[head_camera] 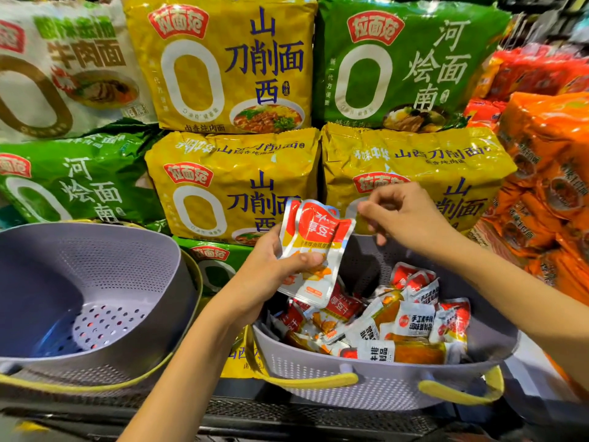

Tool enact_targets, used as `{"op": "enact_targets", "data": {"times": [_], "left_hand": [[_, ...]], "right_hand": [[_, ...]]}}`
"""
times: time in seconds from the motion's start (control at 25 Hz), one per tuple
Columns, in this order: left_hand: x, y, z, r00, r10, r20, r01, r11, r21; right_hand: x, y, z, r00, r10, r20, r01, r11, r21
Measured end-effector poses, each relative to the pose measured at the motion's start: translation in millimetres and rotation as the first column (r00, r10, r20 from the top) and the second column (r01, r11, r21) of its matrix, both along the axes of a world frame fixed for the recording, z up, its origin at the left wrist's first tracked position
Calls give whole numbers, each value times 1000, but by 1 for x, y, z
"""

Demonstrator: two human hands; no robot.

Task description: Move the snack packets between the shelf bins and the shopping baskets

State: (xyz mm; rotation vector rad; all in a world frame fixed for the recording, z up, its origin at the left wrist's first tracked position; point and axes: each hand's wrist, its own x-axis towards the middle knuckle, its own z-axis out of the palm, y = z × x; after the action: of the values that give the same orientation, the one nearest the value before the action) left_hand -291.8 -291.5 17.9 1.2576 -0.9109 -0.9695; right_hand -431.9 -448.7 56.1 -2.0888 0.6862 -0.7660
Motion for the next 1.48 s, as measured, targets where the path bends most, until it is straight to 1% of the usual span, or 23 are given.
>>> {"op": "enact_targets", "data": {"times": [0.04,0.08,0.12,0.16,0.2,0.24,0.28,0.32,0.4,0.44,0.52,0.64,0.72,0.84,0.92,1.0,1.04,1.08,1.16,1.2,1.24,1.32,1.48], "left_hand": [[0,0,0,1000,19,-1,-19,1000,-20],[1,0,-1,999,34,0,-34,999,-36],[1,0,-1,999,44,-1,-44,998,-46],[2,0,-2,998,55,-3,-55,997,-50],[3,-1,-3,998,69,-5,-69,997,-45],[4,-2,-4,996,84,-12,-84,996,-40],[4,-2,-5,995,97,-21,-97,995,-38],[4,-2,-5,994,102,-28,-103,994,-43],[5,-2,-5,994,105,-35,-107,993,-56],[4,-2,-4,994,103,-42,-106,993,-61],[3,-2,-3,994,103,-49,-106,992,-68],[2,-3,-2,994,97,-43,-100,993,-67],[2,-3,-2,994,100,-42,-103,992,-69],[1,-2,-2,994,103,-40,-107,990,-88],[2,-1,-3,991,121,-54,-126,987,-104],[3,0,-3,988,129,-90,-139,983,-118],[3,0,-3,986,129,-103,-141,983,-115],[3,-1,-3,987,125,-103,-136,985,-108],[2,-3,-2,991,105,-86,-112,991,-79],[1,-3,-1,993,87,-79,-92,994,-63],[1,-4,-1,995,64,-70,-67,996,-52],[-2,-5,3,997,39,-60,-41,999,-27],[-5,-2,7,994,45,-103,-39,997,62]], "right_hand": [[-5,-2,-5,989,31,-147,-33,999,-12],[-8,-2,-10,934,92,-346,-111,993,-35],[-9,0,-15,819,150,-554,-224,972,-68],[-6,3,-21,671,172,-722,-343,934,-97],[0,7,-30,526,143,-838,-442,888,-127],[7,12,-39,412,77,-908,-512,844,-160],[14,16,-47,356,3,-935,-551,809,-207],[20,18,-56,358,-52,-932,-569,780,-261],[28,22,-71,441,-103,-892,-577,729,-370],[30,24,-76,467,-125,-875,-562,722,-403],[29,28,-80,480,-153,-864,-528,736,-424],[26,29,-81,485,-131,-865,-516,755,-404],[26,28,-73,533,-125,-837,-417,822,-388],[24,24,-55,566,-98,-819,-309,896,-320],[11,15,-36,653,23,-757,-307,922,-237],[-7,3,-10,748,191,-635,-343,931,-125],[-15,-3,3,779,272,-565,-368,928,-60],[-23,-6,18,794,365,-486,-396,917,41],[-32,-5,39,797,519,-309,-447,851,276],[-32,-4,45,795,554,-246,-459,815,353],[-29,-1,47,808,554,-200,-456,804,383],[-17,6,45,851,506,-143,-424,821,382],[9,16,39,896,421,-143,-369,883,291]]}}
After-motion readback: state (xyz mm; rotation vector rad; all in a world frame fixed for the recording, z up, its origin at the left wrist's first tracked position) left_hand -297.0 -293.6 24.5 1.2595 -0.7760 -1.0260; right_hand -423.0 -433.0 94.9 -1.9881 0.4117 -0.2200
